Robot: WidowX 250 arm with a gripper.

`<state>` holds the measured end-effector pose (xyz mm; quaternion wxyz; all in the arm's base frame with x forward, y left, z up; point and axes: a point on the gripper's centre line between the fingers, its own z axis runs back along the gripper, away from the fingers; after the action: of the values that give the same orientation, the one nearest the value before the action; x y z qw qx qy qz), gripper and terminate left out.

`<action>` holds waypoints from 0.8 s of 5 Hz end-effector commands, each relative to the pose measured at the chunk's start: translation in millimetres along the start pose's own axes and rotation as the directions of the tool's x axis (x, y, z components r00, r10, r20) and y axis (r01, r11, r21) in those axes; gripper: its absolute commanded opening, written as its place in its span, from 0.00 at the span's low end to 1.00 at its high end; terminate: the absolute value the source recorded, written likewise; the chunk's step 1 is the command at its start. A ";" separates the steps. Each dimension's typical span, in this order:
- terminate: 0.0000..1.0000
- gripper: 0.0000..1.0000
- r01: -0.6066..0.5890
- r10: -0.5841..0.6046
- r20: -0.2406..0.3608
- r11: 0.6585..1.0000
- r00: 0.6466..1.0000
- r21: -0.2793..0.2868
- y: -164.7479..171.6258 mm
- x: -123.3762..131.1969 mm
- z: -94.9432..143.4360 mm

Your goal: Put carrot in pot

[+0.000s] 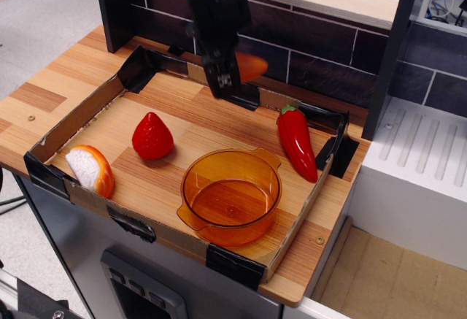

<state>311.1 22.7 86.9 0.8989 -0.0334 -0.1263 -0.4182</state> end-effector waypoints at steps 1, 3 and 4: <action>0.00 0.00 0.167 -0.170 -0.021 0.981 0.985 -0.102 -63.2 -30.5 18.9; 0.00 0.00 0.198 -0.210 -0.095 0.973 0.973 -0.122 -81.6 -41.8 -11.2; 0.00 1.00 0.195 -0.213 -0.121 0.970 0.970 -0.143 -84.7 -41.4 -18.9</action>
<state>229.6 -14.9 43.9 0.8554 -0.0591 -0.0301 -0.5137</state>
